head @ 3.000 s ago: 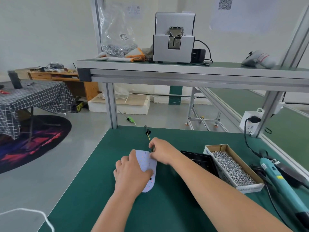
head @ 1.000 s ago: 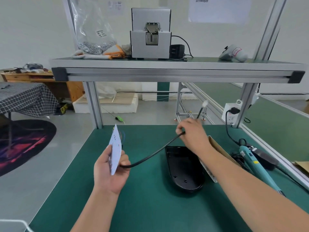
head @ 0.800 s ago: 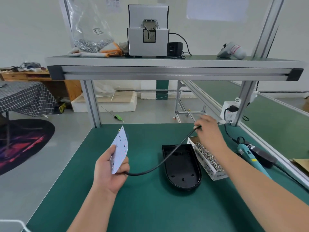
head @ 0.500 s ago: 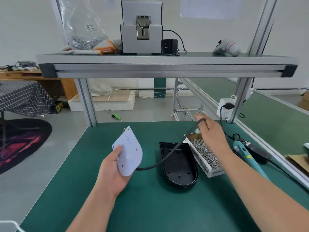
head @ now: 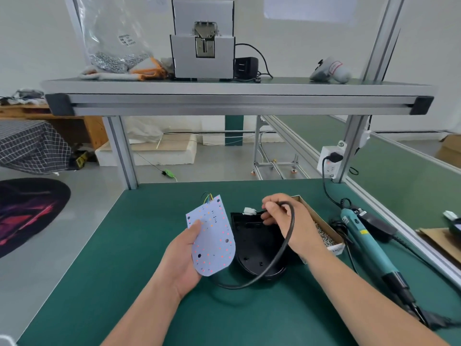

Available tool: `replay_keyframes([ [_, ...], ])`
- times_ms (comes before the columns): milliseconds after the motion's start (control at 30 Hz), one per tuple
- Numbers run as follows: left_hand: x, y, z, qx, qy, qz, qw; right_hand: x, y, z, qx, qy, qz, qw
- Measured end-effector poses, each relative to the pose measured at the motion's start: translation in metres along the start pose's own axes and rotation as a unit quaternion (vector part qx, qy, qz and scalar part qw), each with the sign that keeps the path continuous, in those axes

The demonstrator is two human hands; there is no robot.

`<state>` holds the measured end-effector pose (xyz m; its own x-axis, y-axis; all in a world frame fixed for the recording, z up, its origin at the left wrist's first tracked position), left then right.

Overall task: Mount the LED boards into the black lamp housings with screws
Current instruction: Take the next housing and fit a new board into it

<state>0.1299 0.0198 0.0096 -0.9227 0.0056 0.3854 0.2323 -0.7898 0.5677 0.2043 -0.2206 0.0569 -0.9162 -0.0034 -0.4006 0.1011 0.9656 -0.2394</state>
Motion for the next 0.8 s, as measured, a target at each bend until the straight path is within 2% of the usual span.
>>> replay_keyframes([
  [300, 0.000, 0.021, -0.016, -0.016, -0.020, -0.052, 0.998, 0.004, 0.005, 0.007, 0.037, 0.008, -0.007, 0.999],
  [467, 0.001, 0.032, -0.018, -0.053, 0.012, -0.082, 0.995, 0.005, 0.017, 0.007, 0.053, 0.022, -0.046, 0.997],
  [633, 0.000, 0.033, -0.019, -0.094, 0.042, -0.070, 0.992, 0.011, 0.024, 0.005, 0.079, 0.002, -0.074, 0.994],
  [800, -0.002, 0.032, -0.022, -0.101, 0.053, -0.070, 0.991, 0.002, 0.025, 0.006, 0.099, -0.003, -0.022, 0.995],
])
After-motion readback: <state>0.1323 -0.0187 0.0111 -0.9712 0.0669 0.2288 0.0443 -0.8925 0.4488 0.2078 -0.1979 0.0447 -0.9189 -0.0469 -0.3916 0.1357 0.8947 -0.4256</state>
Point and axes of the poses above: each hand's wrist, its own x-axis away from the middle knuckle, its own y-axis out of the palm, z = x × y, the point moved 5 cm from there along -x, towards the middle knuckle, and after that the axes turned 6 degrees about z, right-handed, at the moved point
